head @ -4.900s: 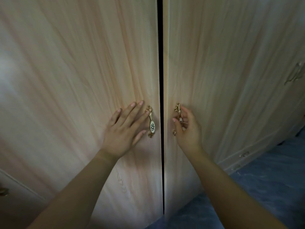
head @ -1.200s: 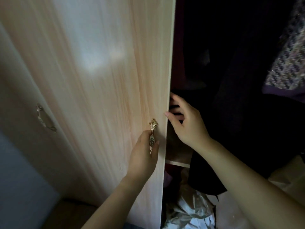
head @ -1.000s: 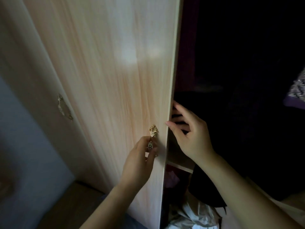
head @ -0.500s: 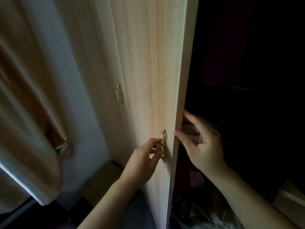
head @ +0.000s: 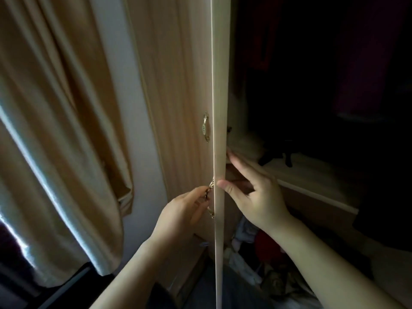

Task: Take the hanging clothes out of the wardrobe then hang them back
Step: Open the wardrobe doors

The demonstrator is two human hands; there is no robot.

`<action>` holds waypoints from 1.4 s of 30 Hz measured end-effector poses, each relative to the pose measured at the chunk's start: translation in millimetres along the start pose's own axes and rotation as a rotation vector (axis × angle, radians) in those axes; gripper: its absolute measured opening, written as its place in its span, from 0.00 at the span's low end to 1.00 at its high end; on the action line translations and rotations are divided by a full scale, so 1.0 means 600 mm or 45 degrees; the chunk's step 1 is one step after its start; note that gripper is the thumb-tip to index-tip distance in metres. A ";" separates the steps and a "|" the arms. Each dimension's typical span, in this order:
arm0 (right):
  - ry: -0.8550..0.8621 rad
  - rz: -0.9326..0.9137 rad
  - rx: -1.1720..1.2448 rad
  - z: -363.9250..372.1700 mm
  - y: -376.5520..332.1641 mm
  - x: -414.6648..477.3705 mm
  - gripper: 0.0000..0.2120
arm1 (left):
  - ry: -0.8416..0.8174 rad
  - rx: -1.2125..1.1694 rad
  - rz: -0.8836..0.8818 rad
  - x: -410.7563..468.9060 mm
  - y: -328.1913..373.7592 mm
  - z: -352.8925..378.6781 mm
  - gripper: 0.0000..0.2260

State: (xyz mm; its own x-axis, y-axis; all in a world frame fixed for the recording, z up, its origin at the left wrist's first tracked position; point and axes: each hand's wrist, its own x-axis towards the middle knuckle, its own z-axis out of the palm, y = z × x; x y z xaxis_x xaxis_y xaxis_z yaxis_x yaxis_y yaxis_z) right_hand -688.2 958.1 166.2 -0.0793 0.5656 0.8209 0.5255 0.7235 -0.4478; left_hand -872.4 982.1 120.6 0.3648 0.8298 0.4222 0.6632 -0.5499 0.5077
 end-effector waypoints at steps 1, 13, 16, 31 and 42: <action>-0.025 0.002 -0.011 0.019 -0.007 0.007 0.27 | 0.037 -0.014 -0.002 -0.007 -0.014 -0.016 0.16; -0.224 -0.099 -0.062 0.172 0.010 0.076 0.27 | 0.311 -0.140 -0.070 -0.048 -0.099 -0.121 0.19; -0.241 -0.144 -0.072 0.206 0.030 0.099 0.29 | 0.434 -0.105 -0.204 -0.038 -0.117 -0.120 0.21; -0.180 -0.488 -0.250 0.351 0.142 0.178 0.29 | 0.696 0.137 -0.479 0.017 -0.199 -0.132 0.18; -0.317 -0.321 -0.192 0.306 0.116 0.148 0.27 | 0.685 0.556 -0.396 0.002 -0.161 -0.138 0.28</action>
State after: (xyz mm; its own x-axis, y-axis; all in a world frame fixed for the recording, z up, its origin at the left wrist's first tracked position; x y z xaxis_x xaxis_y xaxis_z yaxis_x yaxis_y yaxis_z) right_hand -814.2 1131.2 142.7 -0.4157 0.4693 0.7791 0.5801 0.7965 -0.1704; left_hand -990.1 1028.4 134.4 -0.1758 0.7181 0.6734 0.9228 -0.1179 0.3667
